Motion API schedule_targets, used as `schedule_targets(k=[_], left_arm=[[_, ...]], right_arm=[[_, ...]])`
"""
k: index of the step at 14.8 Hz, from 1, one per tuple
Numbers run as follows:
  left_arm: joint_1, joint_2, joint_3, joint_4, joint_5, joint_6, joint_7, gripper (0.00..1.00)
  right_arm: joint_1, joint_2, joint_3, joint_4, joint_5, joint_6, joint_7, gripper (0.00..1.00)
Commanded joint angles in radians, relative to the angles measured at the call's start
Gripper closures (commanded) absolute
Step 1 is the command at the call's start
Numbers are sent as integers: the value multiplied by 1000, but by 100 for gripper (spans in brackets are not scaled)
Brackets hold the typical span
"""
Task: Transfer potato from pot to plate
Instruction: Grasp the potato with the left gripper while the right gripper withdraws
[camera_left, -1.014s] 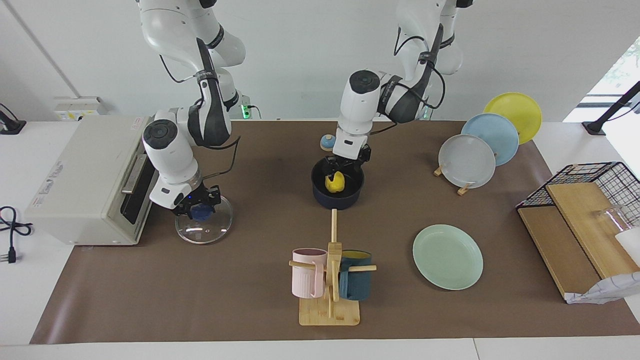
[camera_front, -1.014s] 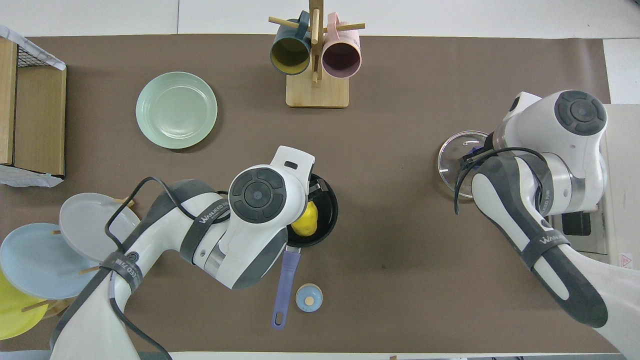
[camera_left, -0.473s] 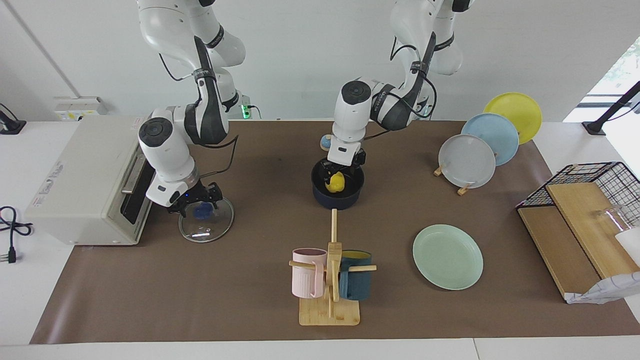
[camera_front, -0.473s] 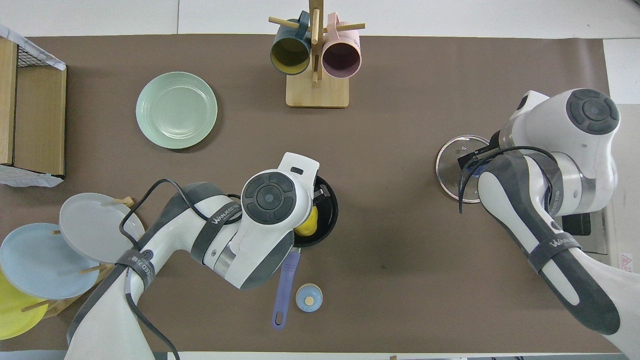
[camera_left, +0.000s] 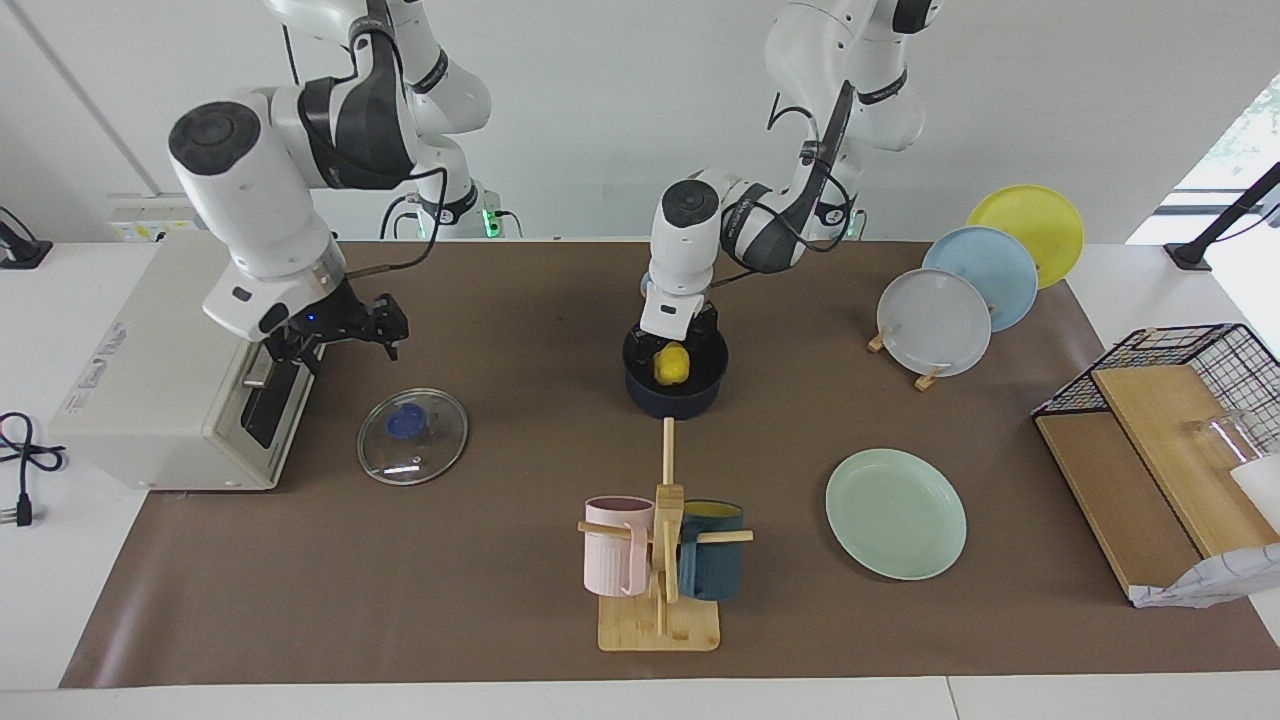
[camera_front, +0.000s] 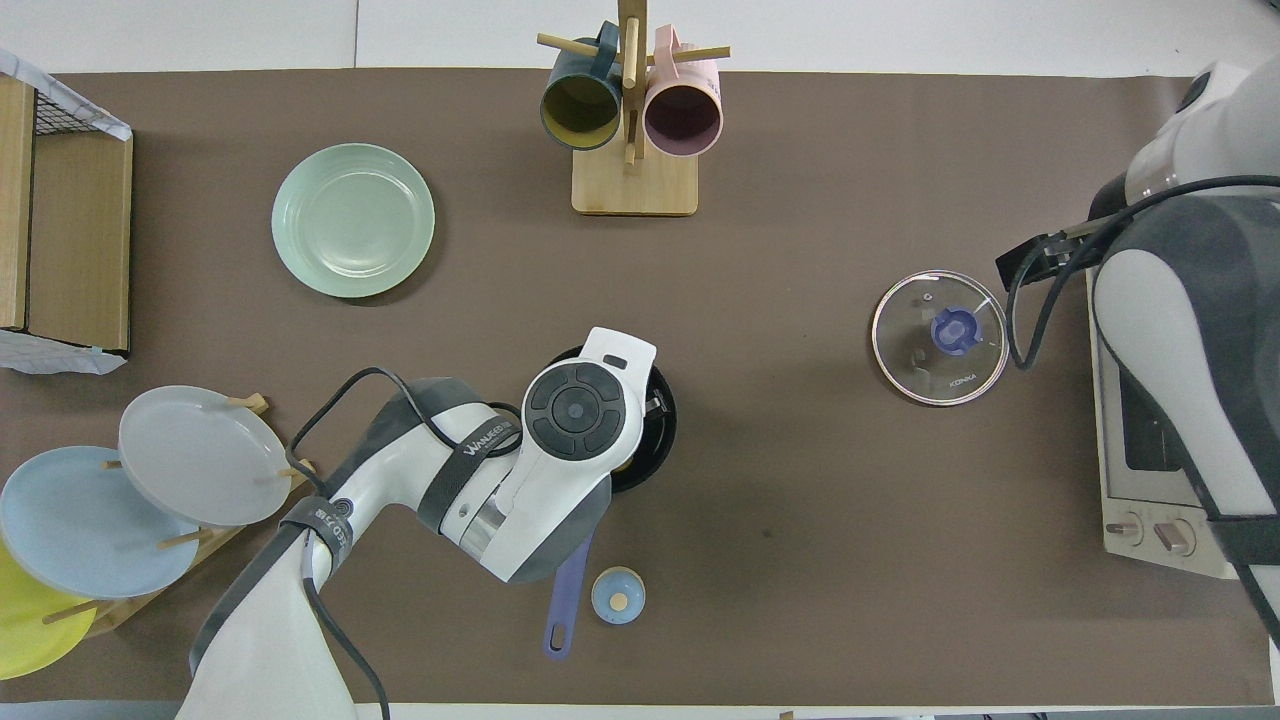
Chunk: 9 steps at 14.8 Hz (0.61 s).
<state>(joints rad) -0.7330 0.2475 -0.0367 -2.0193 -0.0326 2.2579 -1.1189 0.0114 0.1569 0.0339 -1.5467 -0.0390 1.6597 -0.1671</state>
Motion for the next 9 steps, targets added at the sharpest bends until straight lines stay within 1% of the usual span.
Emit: schedule_targets(k=[1, 3, 5, 7, 9], left_arm=[[-31, -24, 15, -38, -7, 28, -38, 0], [-42, -22, 15, -45, -7, 31, -73, 0], [-40, -22, 15, -45, -7, 32, -85, 0], [-42, -22, 15, -50, -9, 48, -96, 0], [-46, -17, 15, -53, -9, 58, -96, 1]], right_arm=[[-11, 18, 3, 106, 21, -110, 69, 0], [-10, -46, 4, 94, 19, -136, 133, 0], [-14, -68, 1, 77, 21, -193, 141, 0], [-24, -100, 1, 11, 21, -190, 149, 0], [-27, -118, 1, -22, 19, -195, 147, 0]])
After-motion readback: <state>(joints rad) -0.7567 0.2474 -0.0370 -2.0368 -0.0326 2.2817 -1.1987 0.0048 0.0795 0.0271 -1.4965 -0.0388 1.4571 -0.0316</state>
